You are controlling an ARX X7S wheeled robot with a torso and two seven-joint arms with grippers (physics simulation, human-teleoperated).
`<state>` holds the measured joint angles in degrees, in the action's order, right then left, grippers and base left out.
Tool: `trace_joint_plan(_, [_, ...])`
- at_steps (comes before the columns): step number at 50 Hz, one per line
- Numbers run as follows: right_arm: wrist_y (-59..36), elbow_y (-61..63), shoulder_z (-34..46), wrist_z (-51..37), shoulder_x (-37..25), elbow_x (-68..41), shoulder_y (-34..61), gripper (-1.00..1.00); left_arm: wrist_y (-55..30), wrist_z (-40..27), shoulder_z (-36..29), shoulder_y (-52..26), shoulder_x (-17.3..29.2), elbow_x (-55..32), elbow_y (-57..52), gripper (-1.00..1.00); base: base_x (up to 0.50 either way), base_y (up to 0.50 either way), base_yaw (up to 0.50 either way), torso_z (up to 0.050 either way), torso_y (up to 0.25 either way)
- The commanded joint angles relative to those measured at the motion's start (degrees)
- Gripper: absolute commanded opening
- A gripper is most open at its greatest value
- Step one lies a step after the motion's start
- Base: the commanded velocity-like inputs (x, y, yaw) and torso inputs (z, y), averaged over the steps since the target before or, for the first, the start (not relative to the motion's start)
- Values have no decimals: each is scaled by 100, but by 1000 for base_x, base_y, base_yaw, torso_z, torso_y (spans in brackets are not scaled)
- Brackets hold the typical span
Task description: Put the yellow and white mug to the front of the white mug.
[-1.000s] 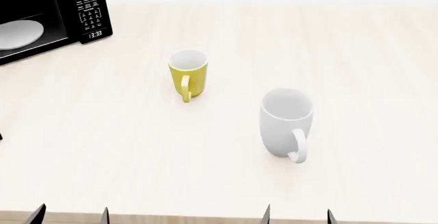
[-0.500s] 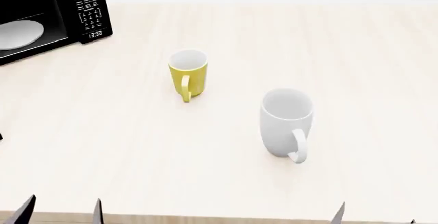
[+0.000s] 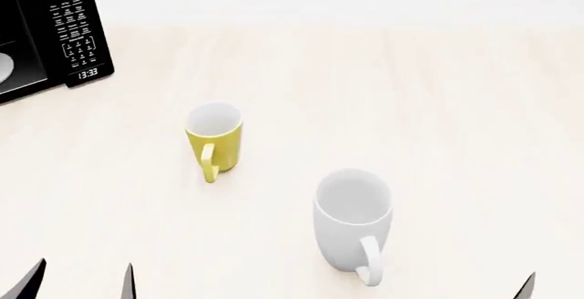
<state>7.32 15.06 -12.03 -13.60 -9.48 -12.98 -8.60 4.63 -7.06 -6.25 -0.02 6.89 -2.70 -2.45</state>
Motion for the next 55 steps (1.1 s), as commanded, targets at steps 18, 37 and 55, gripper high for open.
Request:
trace_joint_plan(18, [321, -102, 114, 88, -59, -238, -48, 100, 76, -55, -133, -59, 112, -258, 164, 100, 457, -216, 0, 0, 0])
trace_joint_plan(37, [-173, -224, 182, -348, -66, -12, 63, 100, 13, -100, -187, -116, 169, -420, 260, 100, 145, -69, 0, 0, 0])
trace_joint_plan(55, [-42, -223, 284, -343, -143, 25, 25, 100, -370, -101, -253, -643, 129, -650, 661, 100, 0, 0, 0, 0, 0])
